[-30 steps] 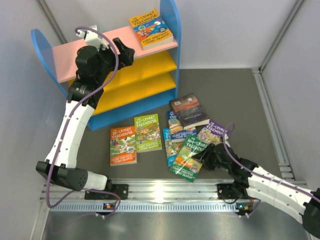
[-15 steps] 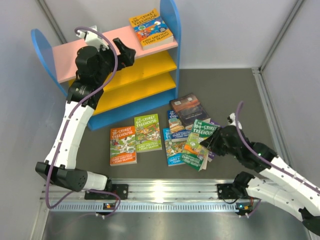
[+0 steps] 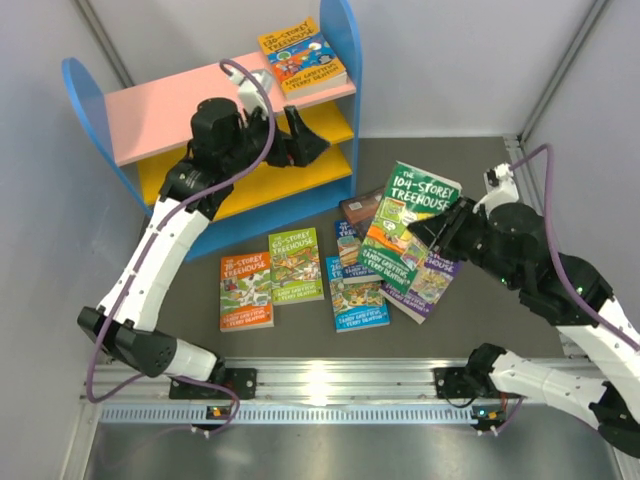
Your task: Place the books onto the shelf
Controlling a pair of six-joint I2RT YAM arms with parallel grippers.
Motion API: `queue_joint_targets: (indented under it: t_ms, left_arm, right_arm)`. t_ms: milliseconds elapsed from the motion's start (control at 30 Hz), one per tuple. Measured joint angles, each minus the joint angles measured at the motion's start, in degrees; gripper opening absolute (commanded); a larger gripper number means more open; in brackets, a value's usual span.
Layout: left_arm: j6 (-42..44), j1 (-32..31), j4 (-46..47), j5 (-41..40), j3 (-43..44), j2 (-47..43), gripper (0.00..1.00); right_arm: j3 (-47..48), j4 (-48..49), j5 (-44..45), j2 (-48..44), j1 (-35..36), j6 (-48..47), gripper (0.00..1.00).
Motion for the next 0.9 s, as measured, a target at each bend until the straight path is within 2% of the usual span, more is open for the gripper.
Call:
queue_joint_targets:
  t_ms: [167, 333, 467, 700, 900]
  left_arm:
    - [-0.68, -0.98, 1.75, 13.22, -7.58, -1.42, 0.91]
    - [-1.49, -1.33, 3.65, 22.45, -12.46, -3.08, 0.91]
    - [-4.79, -1.44, 9.05, 28.63, -18.86, -6.45, 0.89]
    - [-6.93, -3.54, 14.27, 36.5, -24.63, -10.32, 0.87]
    - [-6.91, -5.33, 15.82, 38.53, -26.27, -11.04, 0.77]
  right_arm:
    - [2.14, 2.23, -3.69, 2.43, 0.0, -1.46, 0.0]
    - [2.12, 4.15, -7.85, 5.18, 0.0, -1.46, 0.0]
    - [2.14, 6.16, -9.4, 6.32, 0.0, -1.44, 0.0]
    - [2.14, 9.49, -10.05, 7.21, 0.0, -1.2, 0.0]
    - [2.14, 11.96, -10.54, 7.43, 0.0, -0.31, 0.0]
